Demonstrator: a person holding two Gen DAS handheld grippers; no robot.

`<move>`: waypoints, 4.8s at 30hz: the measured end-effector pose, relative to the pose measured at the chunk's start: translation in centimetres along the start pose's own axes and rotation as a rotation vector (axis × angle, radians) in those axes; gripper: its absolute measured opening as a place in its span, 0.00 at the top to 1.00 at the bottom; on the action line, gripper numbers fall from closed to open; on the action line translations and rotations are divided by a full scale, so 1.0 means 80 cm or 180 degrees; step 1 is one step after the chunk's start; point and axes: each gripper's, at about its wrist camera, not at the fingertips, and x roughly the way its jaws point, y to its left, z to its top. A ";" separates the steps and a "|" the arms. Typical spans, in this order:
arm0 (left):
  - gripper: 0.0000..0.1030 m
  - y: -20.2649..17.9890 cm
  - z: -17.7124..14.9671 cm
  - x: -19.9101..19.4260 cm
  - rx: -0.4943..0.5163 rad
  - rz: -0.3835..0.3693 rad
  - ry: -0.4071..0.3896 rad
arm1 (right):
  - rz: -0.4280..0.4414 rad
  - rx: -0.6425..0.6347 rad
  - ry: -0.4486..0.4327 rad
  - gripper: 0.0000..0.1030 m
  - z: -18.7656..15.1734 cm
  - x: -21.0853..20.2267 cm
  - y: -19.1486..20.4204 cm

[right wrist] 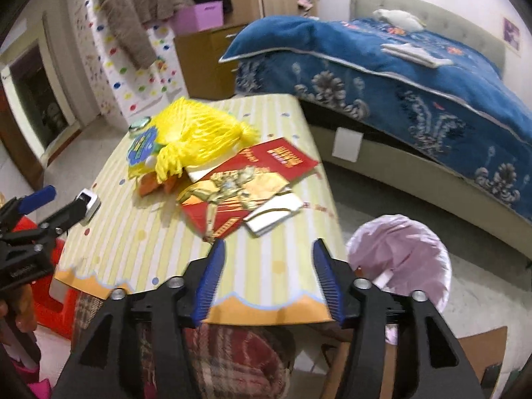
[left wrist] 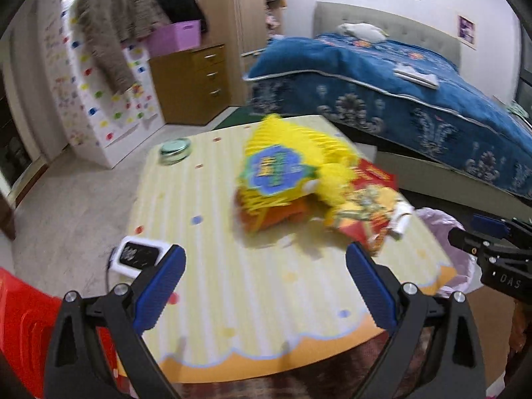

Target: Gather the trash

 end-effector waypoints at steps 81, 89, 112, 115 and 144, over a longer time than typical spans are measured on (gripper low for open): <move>0.28 -0.049 -0.001 0.149 0.0128 -0.0491 0.0591 | 0.0313 -0.0467 0.0084 0.97 0.020 0.097 0.027; 0.28 -0.049 -0.002 0.152 0.0118 -0.0542 0.0603 | 0.0364 -0.0407 0.0265 0.97 0.037 0.139 0.026; 0.95 -0.098 0.024 0.093 0.0336 -0.1101 0.0074 | 0.0499 -0.0287 0.0169 0.95 0.016 0.110 0.011; 0.98 -0.092 0.013 0.078 0.0399 -0.1069 -0.0082 | 0.0440 -0.0281 0.0074 0.95 0.009 0.086 0.004; 1.00 -0.034 -0.045 0.054 0.0272 -0.0845 -0.0042 | 0.0301 -0.0207 0.0277 0.52 0.019 0.112 0.029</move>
